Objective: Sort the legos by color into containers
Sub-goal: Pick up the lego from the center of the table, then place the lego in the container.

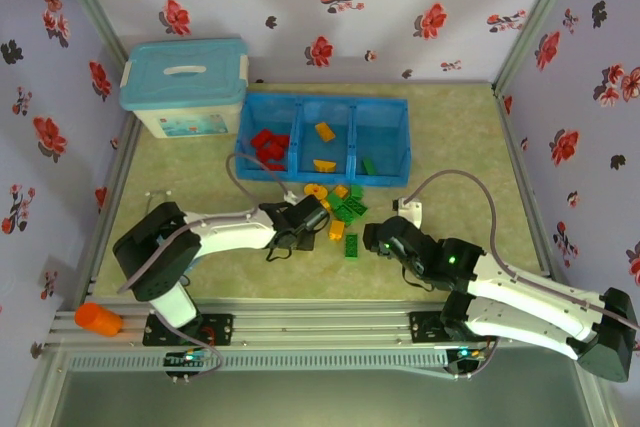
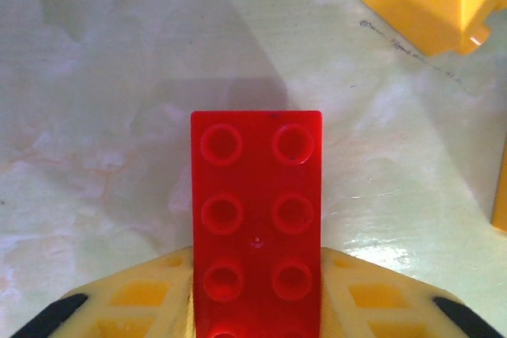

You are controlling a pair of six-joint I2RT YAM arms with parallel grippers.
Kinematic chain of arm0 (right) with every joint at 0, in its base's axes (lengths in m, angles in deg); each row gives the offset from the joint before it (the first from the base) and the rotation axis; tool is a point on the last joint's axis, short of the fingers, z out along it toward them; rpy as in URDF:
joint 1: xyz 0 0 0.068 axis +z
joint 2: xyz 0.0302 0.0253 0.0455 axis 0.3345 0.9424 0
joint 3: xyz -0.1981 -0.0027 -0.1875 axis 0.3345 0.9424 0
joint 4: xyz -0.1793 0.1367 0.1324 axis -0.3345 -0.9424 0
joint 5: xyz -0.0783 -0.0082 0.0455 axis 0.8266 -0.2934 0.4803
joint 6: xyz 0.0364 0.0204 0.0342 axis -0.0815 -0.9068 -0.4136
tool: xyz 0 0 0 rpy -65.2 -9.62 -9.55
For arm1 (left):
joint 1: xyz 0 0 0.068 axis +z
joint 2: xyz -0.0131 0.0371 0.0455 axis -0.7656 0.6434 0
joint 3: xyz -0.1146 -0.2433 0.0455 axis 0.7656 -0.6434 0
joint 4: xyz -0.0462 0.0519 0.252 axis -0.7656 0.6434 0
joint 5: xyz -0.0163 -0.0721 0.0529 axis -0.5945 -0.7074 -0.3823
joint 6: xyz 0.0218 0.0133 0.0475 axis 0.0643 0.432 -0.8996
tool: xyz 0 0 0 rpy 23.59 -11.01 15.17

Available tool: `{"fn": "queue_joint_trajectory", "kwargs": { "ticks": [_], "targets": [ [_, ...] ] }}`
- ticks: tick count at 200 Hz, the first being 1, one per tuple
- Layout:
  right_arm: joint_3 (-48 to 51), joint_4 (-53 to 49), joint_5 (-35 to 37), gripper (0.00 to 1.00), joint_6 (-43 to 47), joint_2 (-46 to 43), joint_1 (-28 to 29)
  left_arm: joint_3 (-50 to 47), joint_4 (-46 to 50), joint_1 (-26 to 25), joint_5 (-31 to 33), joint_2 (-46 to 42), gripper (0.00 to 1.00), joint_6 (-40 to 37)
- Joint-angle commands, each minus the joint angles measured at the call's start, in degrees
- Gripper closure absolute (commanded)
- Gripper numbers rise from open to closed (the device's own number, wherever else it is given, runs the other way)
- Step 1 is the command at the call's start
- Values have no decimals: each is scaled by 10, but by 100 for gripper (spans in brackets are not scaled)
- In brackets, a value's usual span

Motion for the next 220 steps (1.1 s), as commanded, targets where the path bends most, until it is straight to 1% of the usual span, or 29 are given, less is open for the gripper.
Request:
{"fn": "queue_joint_trajectory", "kwargs": {
  "ticks": [1, 27, 53, 68, 87, 113, 132, 163, 199, 210, 214, 220],
  "targets": [
    [9, -4, 17, 32, -12, -3, 6, 9, 16, 28, 21, -54, 68, -17],
    [17, 6, 16, 32, -16, -4, 7, 17, 20, 81, 2, -99, 68, -39],
    [21, 11, 15, 33, -20, -3, 7, 48, 31, 136, -16, -118, 68, -69],
    [22, 9, 14, 32, -21, -3, 7, 75, 38, 169, -24, -109, 68, -90],
    [20, 7, 13, 33, -22, -2, 7, 117, 52, 216, -50, -82, 69, -113],
    [10, 1, 13, 33, -19, -2, 7, 174, 67, 261, -63, -43, 69, -140],
    [4, -2, 12, 33, -21, -2, 8, 222, 79, 283, -78, -6, 70, -153],
    [1, -3, 8, 33, -26, -2, 11, 294, 107, 298, -84, 57, 70, -178],
    [-17, -10, 11, 33, -18, 3, 14, 337, 115, 315, -89, 85, 69, -190],
    [-24, -13, 12, 33, -16, 5, 15, 344, 117, 320, -92, 88, 66, -193],
    [-25, -14, 12, 33, -16, 6, 15, 347, 118, 321, -92, 88, 60, -193],
    [-27, -14, 12, 33, -16, 6, 16, 353, 123, 324, -92, 90, 46, -194]
  ]
}}
